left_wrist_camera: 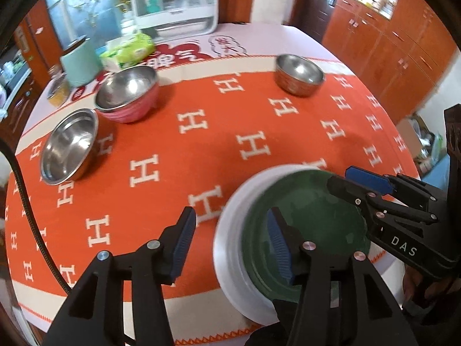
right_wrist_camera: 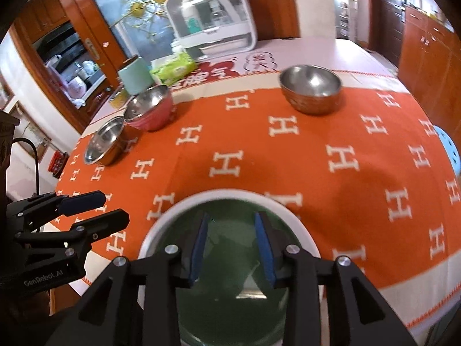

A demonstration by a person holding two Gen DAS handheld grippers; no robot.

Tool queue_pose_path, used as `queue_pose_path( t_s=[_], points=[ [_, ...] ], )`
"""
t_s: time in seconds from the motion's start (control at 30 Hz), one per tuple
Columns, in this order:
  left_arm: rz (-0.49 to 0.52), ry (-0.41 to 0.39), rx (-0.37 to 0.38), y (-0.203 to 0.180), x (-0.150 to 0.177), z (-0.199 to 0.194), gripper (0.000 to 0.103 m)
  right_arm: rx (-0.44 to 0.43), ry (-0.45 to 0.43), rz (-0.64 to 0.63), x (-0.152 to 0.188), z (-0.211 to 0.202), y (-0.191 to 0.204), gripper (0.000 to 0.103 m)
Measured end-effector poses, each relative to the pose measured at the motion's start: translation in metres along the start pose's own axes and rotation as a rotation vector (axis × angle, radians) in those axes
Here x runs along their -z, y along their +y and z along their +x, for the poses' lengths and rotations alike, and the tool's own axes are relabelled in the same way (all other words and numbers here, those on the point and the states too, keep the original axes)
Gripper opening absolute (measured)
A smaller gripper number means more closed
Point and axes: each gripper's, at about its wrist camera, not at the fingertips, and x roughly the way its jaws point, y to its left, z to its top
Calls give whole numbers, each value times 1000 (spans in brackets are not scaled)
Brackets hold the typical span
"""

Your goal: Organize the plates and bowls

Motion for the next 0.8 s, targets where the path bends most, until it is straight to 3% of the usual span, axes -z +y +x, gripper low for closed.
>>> queue_pose_path(
  t_s=[0.33, 0.53, 0.8],
  points=[
    [-158, -20, -95, 39, 10, -9, 58, -132, 27, -85, -18, 30, 29, 41],
    [-246, -38, -122, 73, 15, -16, 65, -153, 45, -174, -25, 41, 61, 42],
    [-259, -59, -114, 117, 16, -28, 67, -137, 27, -176, -28, 46, 98, 43]
  ],
)
